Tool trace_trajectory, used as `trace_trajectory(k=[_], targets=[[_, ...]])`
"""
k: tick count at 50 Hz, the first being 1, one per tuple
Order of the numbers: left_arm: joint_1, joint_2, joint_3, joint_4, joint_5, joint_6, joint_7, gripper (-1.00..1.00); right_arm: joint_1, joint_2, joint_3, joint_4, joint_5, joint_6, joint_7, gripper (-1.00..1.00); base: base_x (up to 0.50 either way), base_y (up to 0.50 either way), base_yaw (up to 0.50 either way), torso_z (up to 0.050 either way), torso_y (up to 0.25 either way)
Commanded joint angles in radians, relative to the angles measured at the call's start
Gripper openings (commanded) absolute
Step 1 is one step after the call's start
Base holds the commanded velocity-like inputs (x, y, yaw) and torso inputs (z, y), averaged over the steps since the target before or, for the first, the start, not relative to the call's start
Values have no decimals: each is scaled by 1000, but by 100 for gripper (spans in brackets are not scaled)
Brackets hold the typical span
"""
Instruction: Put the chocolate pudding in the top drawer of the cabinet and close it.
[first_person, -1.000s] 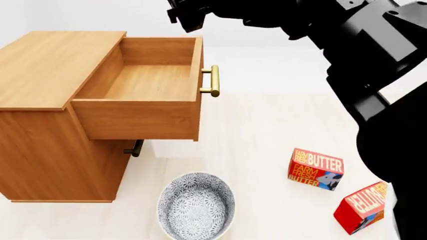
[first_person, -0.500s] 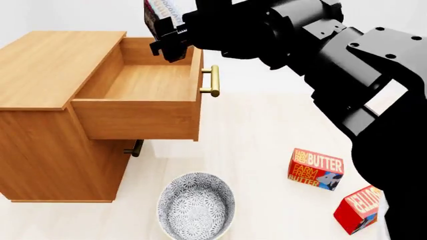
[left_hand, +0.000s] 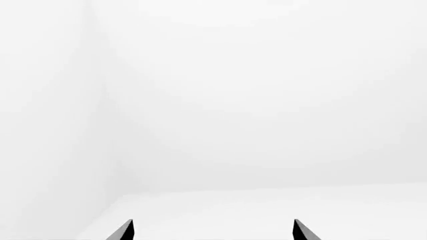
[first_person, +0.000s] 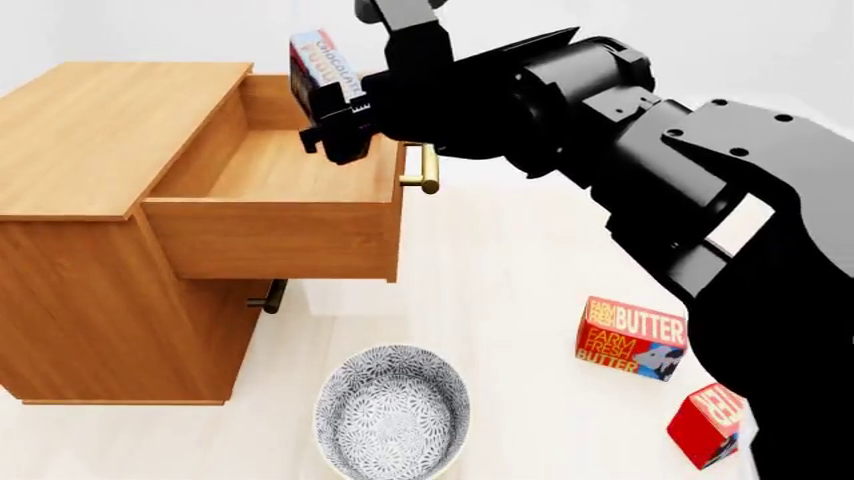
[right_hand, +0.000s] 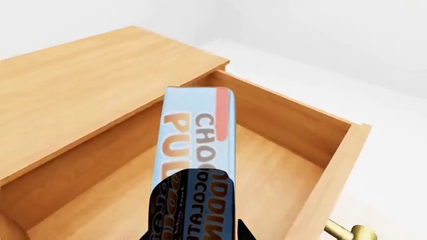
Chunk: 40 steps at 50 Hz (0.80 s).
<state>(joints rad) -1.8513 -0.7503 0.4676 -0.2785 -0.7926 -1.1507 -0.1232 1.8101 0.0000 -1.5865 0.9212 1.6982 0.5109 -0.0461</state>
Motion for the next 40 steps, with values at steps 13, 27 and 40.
trace_trajectory(k=[13,27,40], targets=[[20,-19,-8,17,-9,-4,-7,100,-50,0,7,-19,-21,9,7,-100,0,0,0,0,0],[26,-25,-8,22,-11,-6,-9,100,-88,0,8,-21,-37,12,12,-100,0,0,0,0,0],[35,-30,-13,30,-17,-8,-14,100,-101,0,9,-30,-44,18,17,-100,0,0,0,0,0]])
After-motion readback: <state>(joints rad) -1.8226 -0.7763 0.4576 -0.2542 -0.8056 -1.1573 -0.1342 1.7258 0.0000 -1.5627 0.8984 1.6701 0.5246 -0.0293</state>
